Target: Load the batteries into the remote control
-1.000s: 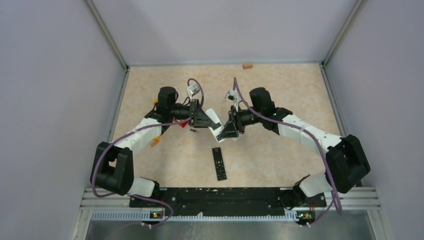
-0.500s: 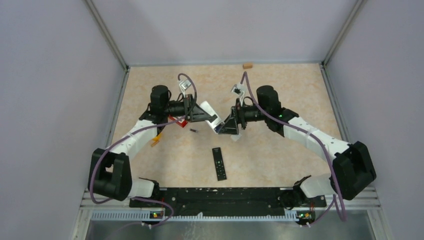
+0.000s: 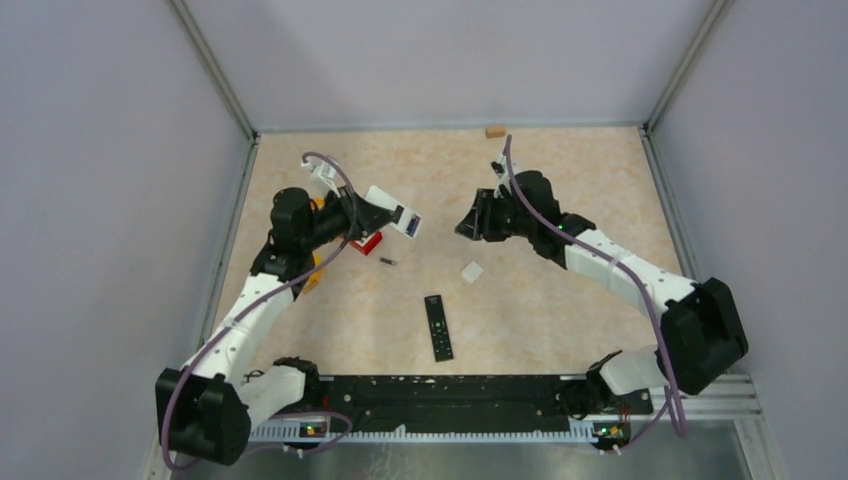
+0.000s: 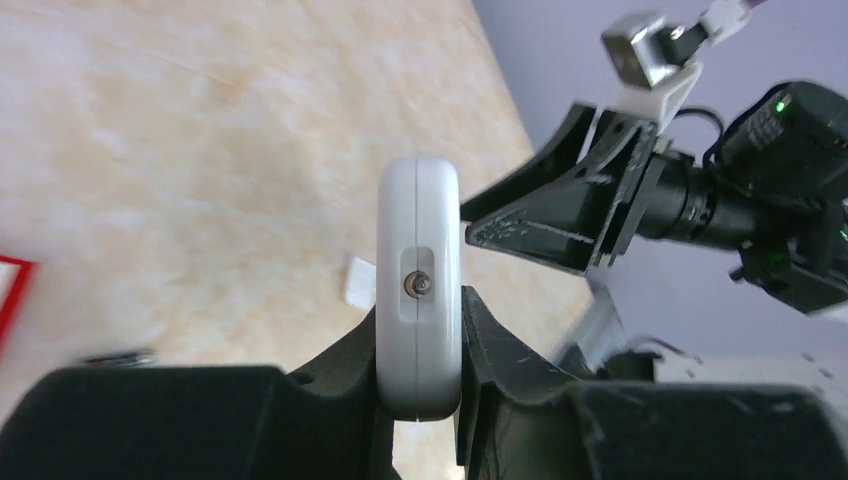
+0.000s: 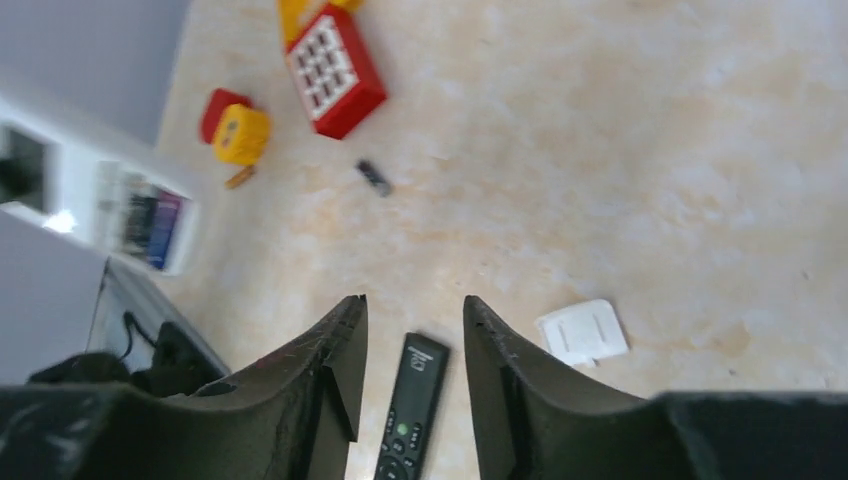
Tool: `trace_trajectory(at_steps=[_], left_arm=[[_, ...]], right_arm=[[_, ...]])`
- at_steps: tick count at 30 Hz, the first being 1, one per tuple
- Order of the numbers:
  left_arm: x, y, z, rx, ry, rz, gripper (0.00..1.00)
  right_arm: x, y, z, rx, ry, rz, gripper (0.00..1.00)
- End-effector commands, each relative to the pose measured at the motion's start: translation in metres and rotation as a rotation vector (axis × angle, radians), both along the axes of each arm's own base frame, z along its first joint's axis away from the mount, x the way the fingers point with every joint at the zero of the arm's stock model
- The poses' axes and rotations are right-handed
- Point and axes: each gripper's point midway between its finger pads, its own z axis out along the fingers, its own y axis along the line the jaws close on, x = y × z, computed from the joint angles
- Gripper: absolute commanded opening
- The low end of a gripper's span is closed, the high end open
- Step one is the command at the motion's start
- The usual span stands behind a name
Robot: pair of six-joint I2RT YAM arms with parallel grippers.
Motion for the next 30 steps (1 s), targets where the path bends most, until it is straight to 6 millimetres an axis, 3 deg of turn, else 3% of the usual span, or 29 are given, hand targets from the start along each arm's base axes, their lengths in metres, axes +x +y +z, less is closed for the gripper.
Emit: trace_trajectory(at_steps=[1, 5, 10, 17, 25, 30], left_arm=[[0.025, 0.05, 0.002, 0.117, -0.108, 0.341, 0.0], [0.022, 0.053, 0.003, 0.084, -0.126, 0.374, 0.0], [0.018, 0.052, -0.007, 0.064, -0.108, 0.37, 0.0], [0.011, 0.057, -0.015, 0.048, -0.129, 0.397, 0.0], [0.007, 0.064, -0.014, 0.085, -0.165, 0.416, 0.0], [0.011, 0.082, -0.015, 0.142, -0.174, 0.511, 0.0]], right_arm=[[0.017, -0.031, -0.063, -0.185, 0.224, -0.261, 0.36], [0.005, -0.023, -0.107, -0.24, 0.373, -0.328, 0.36], [0.003, -0.007, -0.13, -0.169, 0.507, -0.41, 0.38], [0.0, 0.002, -0.15, -0.176, 0.625, -0.446, 0.39], [0.007, -0.001, -0.156, -0.199, 0.665, -0.542, 0.38], [-0.001, -0.007, -0.166, -0.296, 0.77, -0.592, 0.37]])
